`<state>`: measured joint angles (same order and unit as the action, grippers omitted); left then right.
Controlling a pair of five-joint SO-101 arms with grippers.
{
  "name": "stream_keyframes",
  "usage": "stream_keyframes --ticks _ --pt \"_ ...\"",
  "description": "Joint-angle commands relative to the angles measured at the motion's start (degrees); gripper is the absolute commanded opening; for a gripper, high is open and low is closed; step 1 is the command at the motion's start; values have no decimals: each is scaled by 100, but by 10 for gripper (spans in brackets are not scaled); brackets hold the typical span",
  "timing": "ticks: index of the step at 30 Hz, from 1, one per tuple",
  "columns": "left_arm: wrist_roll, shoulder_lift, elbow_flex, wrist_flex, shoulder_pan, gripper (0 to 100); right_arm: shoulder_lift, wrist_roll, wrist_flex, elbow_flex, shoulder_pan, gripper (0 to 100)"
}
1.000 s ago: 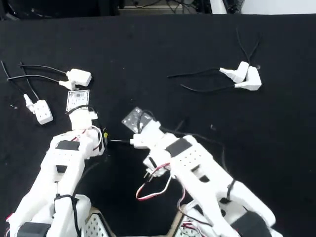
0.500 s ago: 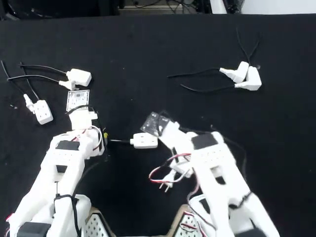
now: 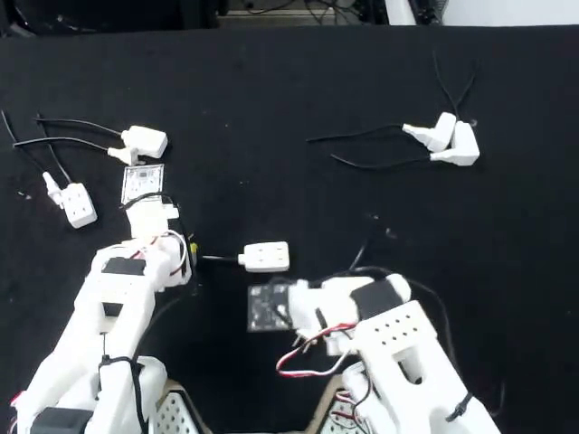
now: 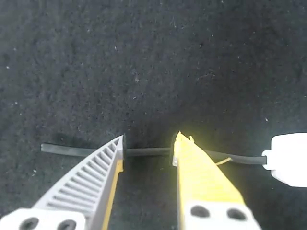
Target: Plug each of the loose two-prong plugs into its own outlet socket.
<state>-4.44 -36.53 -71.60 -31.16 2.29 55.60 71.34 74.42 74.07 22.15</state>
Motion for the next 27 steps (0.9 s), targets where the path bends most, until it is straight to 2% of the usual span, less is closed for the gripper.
stream_keyframes --ticks 1,4,12,18,27 --pt "-35 -88 48 105 40 173 -22 686 0 -31 79 254" --pt "-35 -88 48 105 40 173 -22 1029 -9 -31 255 254" --pt "-79 -88 84 123 391 173 -22 1073 -229 31 782 253" --pt "-79 -88 75 123 435 173 -31 1240 -475 286 774 175" --pt "-79 -88 66 123 435 173 -31 1319 -721 426 765 169"
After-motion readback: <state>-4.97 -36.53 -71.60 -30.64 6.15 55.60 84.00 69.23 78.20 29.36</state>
